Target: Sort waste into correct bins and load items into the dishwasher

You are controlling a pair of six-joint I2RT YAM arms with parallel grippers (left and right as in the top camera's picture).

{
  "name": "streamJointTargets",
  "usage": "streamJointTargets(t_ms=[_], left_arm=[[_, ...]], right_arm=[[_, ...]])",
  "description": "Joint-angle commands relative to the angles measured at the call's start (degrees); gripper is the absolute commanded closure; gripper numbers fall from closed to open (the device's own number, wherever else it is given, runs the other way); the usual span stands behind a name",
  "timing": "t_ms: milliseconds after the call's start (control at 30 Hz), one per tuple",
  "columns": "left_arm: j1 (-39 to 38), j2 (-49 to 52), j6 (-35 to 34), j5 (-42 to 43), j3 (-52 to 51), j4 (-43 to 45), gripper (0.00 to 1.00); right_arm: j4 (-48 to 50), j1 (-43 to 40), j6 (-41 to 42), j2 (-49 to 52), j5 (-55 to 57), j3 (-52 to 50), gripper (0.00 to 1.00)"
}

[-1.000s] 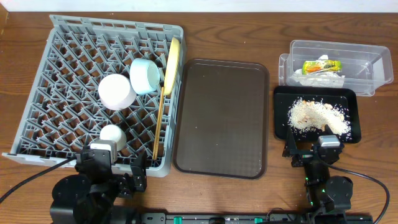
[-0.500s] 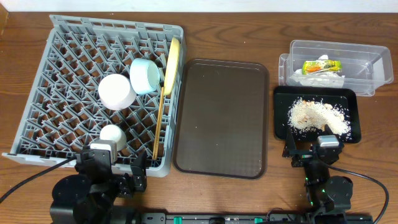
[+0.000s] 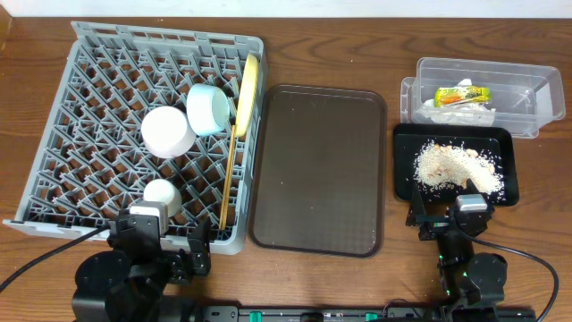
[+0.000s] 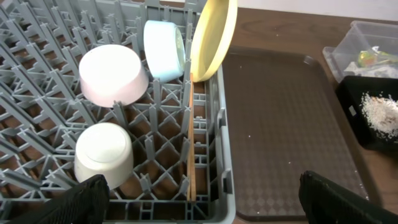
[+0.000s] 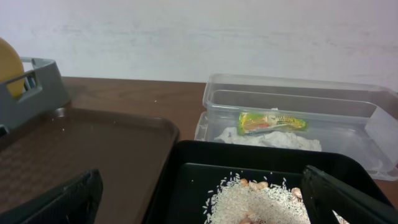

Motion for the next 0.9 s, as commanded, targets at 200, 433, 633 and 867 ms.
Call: streamJointTargets(t_ms=[200, 433, 633, 867], left_arm=[[1.5, -7.1, 1.4, -4.5, -15.1, 10.3, 0.03], [4.0, -14.5, 1.0, -3.9, -32.7, 31.4, 0.03], [4.0, -18.6, 1.0, -4.2, -43.2, 48.1, 0.03], [4.0, -19.7, 2.2, -5.0, -49.3, 59.6, 0.03]], right_arm=[[-0.2, -0.5, -0.9, -0.3, -0.5, -0.1, 0.01], [-0.3, -0.5, -0.9, -0.3, -0.5, -0.1, 0.01], [-0.3, -0.5, -0.9, -0.3, -0.5, -0.1, 0.01], [-0.3, -0.5, -0.9, -0.3, -0.5, -0.1, 0.01]])
